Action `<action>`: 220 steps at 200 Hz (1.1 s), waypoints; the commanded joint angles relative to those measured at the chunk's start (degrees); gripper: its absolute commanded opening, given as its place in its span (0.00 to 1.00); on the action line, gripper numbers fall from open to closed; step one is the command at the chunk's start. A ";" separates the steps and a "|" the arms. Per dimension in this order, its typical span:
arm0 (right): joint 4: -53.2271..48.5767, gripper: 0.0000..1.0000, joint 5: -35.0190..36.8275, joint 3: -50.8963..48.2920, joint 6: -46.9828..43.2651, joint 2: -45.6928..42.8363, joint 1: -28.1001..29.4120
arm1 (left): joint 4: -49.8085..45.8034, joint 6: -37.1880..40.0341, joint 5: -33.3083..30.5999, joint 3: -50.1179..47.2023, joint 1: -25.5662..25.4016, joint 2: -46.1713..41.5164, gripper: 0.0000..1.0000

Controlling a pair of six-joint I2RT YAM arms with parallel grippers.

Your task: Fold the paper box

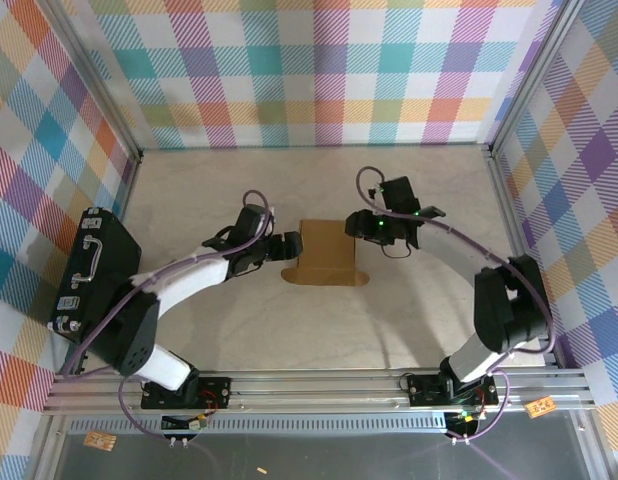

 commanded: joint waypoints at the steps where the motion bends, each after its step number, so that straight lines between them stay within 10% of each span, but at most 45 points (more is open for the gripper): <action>1: -2.14 0.49 -5.98 -1.17 -2.58 4.09 -1.59 | 1.88 0.10 6.69 2.29 1.90 3.26 0.80; 82: 3.24 0.33 -11.25 -4.66 -2.89 11.84 -1.87 | 10.29 -2.47 12.25 -3.60 3.94 9.97 0.59; 130: -4.74 0.64 -9.90 -2.47 -4.33 -0.53 -1.58 | 3.08 -3.50 14.62 -2.21 8.16 -2.03 0.68; 177: -11.98 0.69 -0.92 -1.73 -25.75 -10.85 2.40 | -9.78 14.46 16.73 -2.09 7.90 -5.67 0.67; 220: 2.32 0.78 21.76 -16.43 -68.15 -19.87 26.54 | -3.12 1.78 21.42 -5.35 12.23 -8.17 0.55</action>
